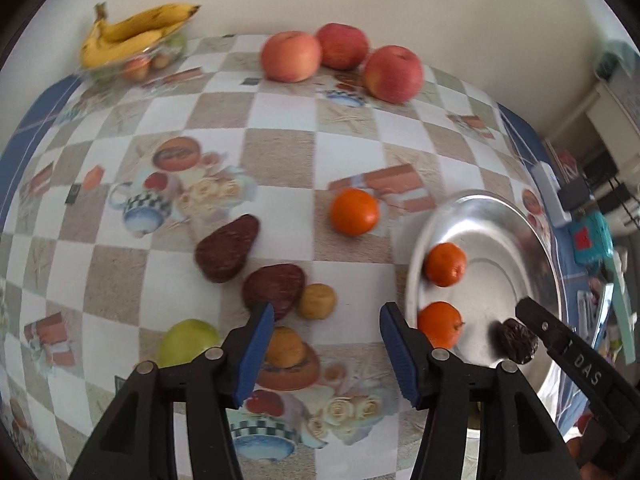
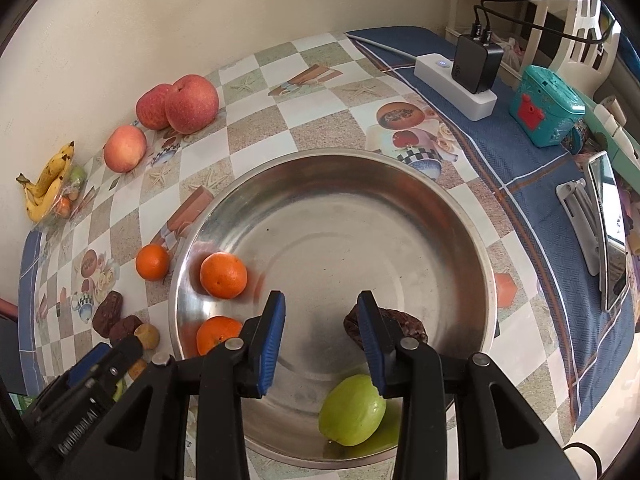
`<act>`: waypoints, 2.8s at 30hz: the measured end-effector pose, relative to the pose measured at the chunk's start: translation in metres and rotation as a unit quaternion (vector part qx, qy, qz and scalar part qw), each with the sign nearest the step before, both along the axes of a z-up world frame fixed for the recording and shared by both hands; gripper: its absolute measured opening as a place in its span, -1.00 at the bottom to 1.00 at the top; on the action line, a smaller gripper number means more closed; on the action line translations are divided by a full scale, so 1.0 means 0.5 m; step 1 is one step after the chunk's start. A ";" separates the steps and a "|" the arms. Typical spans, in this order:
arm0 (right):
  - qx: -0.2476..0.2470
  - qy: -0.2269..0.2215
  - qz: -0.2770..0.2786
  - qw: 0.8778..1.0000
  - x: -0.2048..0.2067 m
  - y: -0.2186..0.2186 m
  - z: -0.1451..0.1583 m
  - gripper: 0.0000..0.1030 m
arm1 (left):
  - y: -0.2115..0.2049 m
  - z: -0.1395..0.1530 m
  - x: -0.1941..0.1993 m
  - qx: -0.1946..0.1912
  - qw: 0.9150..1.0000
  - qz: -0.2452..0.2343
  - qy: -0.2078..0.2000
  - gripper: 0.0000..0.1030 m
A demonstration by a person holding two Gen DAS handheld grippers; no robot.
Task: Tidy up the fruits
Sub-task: 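Carry both oranges to the steel plate and release them, then grasp a green pear with the left tool while the right tool grasps a small brown potato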
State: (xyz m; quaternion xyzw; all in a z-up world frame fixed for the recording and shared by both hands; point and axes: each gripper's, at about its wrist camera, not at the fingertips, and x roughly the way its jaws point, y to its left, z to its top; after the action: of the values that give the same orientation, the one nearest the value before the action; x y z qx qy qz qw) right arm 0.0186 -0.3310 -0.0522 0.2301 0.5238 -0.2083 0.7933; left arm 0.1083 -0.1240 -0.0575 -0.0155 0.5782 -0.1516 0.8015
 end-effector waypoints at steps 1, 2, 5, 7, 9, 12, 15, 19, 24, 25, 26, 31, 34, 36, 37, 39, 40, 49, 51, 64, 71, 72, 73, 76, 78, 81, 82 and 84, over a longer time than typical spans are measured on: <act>0.002 0.000 0.003 1.000 0.002 0.003 0.000 -0.26 | 0.011 0.000 0.004 0.000 1.000 0.010 0.002 0.20; 0.003 0.000 0.006 1.000 0.003 0.006 -0.001 -0.26 | 0.021 0.001 0.008 0.000 1.000 0.018 0.003 0.21; 0.008 0.000 0.019 1.000 0.009 0.020 -0.001 -0.26 | 0.045 0.006 0.018 -0.003 0.999 0.038 0.005 0.28; 0.011 -0.002 0.031 0.999 0.015 0.033 0.000 -0.26 | 0.062 0.010 0.024 -0.011 0.999 0.053 0.007 0.36; 0.009 -0.005 0.041 0.999 0.019 0.046 0.004 -0.26 | 0.076 0.014 0.027 -0.015 0.998 0.063 0.007 0.38; 0.004 -0.008 0.054 0.998 0.023 0.063 0.010 -0.26 | 0.090 0.020 0.031 -0.017 0.997 0.073 0.005 0.39; 0.001 -0.009 0.062 0.998 0.027 0.072 0.013 -0.26 | 0.096 0.022 0.032 -0.019 0.997 0.075 0.006 0.39; 0.002 -0.005 0.064 0.998 0.029 0.074 0.010 -0.26 | 0.095 0.022 0.031 -0.017 0.997 0.072 0.007 0.39; -0.002 0.002 0.063 0.998 0.029 0.073 0.004 0.41 | 0.088 0.020 0.028 0.001 0.998 0.068 -0.001 0.93; -0.005 0.003 0.063 0.998 0.030 0.073 0.003 0.57 | 0.088 0.020 0.028 0.007 0.998 0.069 -0.005 0.99; -0.007 0.003 0.064 0.998 0.030 0.073 0.003 0.65 | 0.089 0.019 0.028 0.013 0.997 0.071 -0.008 0.99; -0.013 0.005 0.064 0.998 0.028 0.073 -0.002 0.67 | 0.102 0.009 0.031 0.048 0.995 0.088 -0.020 1.00; -0.030 0.001 0.059 0.998 0.028 0.074 0.000 0.82 | 0.111 0.007 0.033 0.057 0.993 0.096 -0.025 1.00; -0.032 -0.007 0.056 0.998 0.028 0.073 0.005 0.82 | 0.115 0.009 0.034 0.056 0.993 0.098 -0.028 1.00; -0.029 -0.012 0.054 0.998 0.027 0.071 0.006 0.82 | 0.115 0.010 0.034 0.055 0.993 0.098 -0.029 1.00; -0.021 -0.023 0.050 0.998 0.027 0.070 0.008 0.82 | 0.117 0.011 0.035 0.053 0.993 0.098 -0.028 1.00; -0.019 -0.026 0.049 0.998 0.028 0.070 0.008 0.82 | 0.118 0.012 0.036 0.052 0.994 0.097 -0.026 1.00; 0.004 -0.033 0.067 0.997 0.045 0.094 0.000 0.82 | 0.185 0.032 0.052 0.042 0.989 0.133 -0.041 1.00; 0.016 -0.039 0.087 0.995 0.055 0.113 0.000 0.82 | 0.205 0.040 0.055 0.042 0.987 0.144 -0.054 1.00; 0.052 -0.063 0.200 0.976 0.095 0.267 0.012 0.82 | 0.263 0.057 0.050 -0.024 0.986 0.144 -0.077 1.00; 0.048 -0.059 0.215 0.974 0.105 0.289 0.005 0.65 | 0.260 0.062 0.048 -0.035 0.987 0.137 -0.075 1.00; 0.049 -0.058 0.217 0.973 0.106 0.290 0.004 0.47 | 0.257 0.058 0.048 -0.036 0.988 0.135 -0.069 1.00; 0.051 -0.056 0.219 0.973 0.106 0.292 0.001 0.39 | 0.253 0.053 0.048 -0.033 0.989 0.131 -0.062 1.00; 0.055 -0.045 0.220 0.973 0.110 0.296 -0.012 0.32 | 0.238 0.035 0.047 -0.027 0.992 0.117 -0.039 0.97; 0.059 -0.038 0.223 0.972 0.111 0.299 -0.021 0.10 | 0.226 0.020 0.045 -0.031 0.993 0.109 -0.021 0.94; 0.068 -0.025 0.228 0.971 0.113 0.307 -0.039 0.02 | 0.212 -0.008 0.041 -0.045 0.994 0.098 0.015 0.73; 0.069 -0.020 0.230 0.971 0.114 0.310 -0.044 0.00 | 0.209 -0.016 0.039 -0.050 0.994 0.096 0.027 0.66; 0.070 -0.011 0.234 0.970 0.115 0.315 -0.055 -0.10 | 0.204 -0.031 0.034 -0.055 0.993 0.096 0.044 0.63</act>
State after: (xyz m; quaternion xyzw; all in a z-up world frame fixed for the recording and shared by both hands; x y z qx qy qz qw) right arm 0.0762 -0.1734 -0.0798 0.1586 0.5678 0.0232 0.8074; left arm 0.1255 -0.0219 -0.0729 -0.1218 0.5993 -0.1050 0.7842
